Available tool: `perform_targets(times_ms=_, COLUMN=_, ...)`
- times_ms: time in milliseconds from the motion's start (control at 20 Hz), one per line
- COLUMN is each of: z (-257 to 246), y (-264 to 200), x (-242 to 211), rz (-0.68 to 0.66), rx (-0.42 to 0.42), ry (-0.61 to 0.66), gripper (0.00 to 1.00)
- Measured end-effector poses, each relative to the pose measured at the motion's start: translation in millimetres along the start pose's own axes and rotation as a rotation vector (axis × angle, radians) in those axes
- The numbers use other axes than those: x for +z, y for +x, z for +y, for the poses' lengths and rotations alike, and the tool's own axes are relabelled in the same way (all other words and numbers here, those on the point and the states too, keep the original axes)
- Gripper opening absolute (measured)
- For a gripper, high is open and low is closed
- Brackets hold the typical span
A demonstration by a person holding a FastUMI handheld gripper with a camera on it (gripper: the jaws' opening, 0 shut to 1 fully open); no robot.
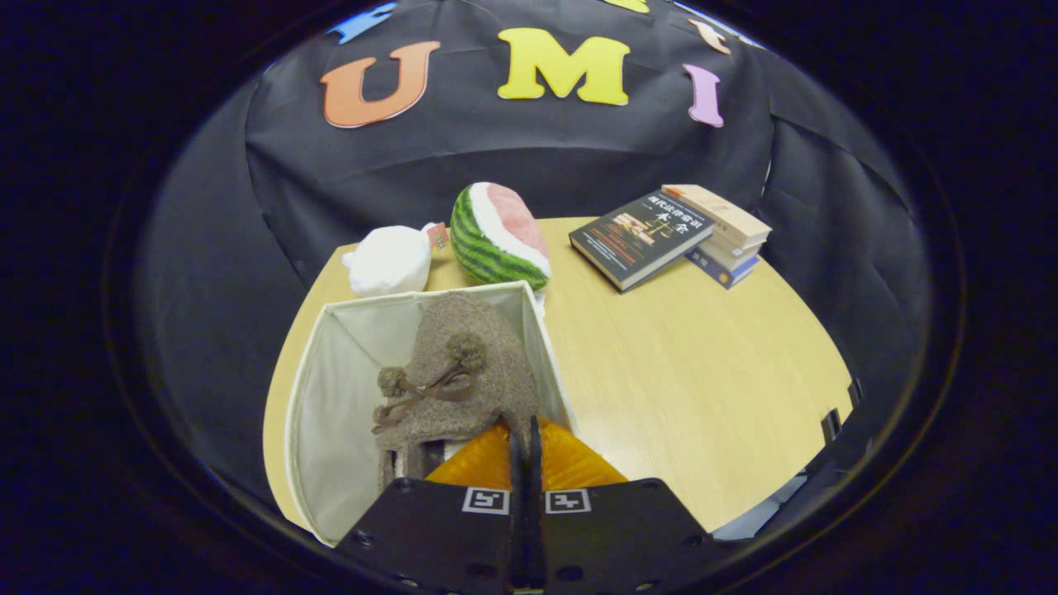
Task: Open the storage box then place both shoes into the box .Put the left shoe in first, then the right shoe, with the right side of both shoes facing outward in a uniform manner.
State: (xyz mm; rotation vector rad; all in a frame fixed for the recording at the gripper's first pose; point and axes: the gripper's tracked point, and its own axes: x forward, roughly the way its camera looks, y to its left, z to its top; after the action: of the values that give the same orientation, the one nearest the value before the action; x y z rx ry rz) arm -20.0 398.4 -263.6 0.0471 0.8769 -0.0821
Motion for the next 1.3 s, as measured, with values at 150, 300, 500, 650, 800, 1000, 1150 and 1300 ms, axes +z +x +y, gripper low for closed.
perform_targets(times_ms=150, z=3.3, y=6.7, x=-8.9, rz=0.016, rx=-0.022, ry=-0.003, gripper=0.03)
perform_targets(times_ms=300, z=4.9, y=13.8, x=-16.0, rz=0.028, rx=-0.038, ry=-0.021, gripper=0.1)
perform_targets(times_ms=500, z=13.1, y=6.8, x=-1.3, rz=-0.023, rx=-0.011, ry=-0.054, gripper=0.11)
perform_targets(times_ms=650, z=10.2, y=-4.5, x=6.8, rz=-0.048, rx=0.023, ry=-0.052, gripper=0.18)
perform_targets(times_ms=800, z=1.8, y=-24.3, x=21.7, rz=-0.088, rx=0.062, ry=-0.052, gripper=0.34)
perform_targets(times_ms=1000, z=-21.3, y=-51.4, x=48.7, rz=-0.156, rx=0.105, ry=-0.038, gripper=0.67)
perform_targets(times_ms=1150, z=-42.6, y=-74.9, x=69.5, rz=-0.211, rx=0.153, ry=-0.035, gripper=0.82)
perform_targets(times_ms=1300, z=-70.3, y=-103.1, x=92.8, rz=-0.295, rx=0.206, ry=-0.035, gripper=0.92)
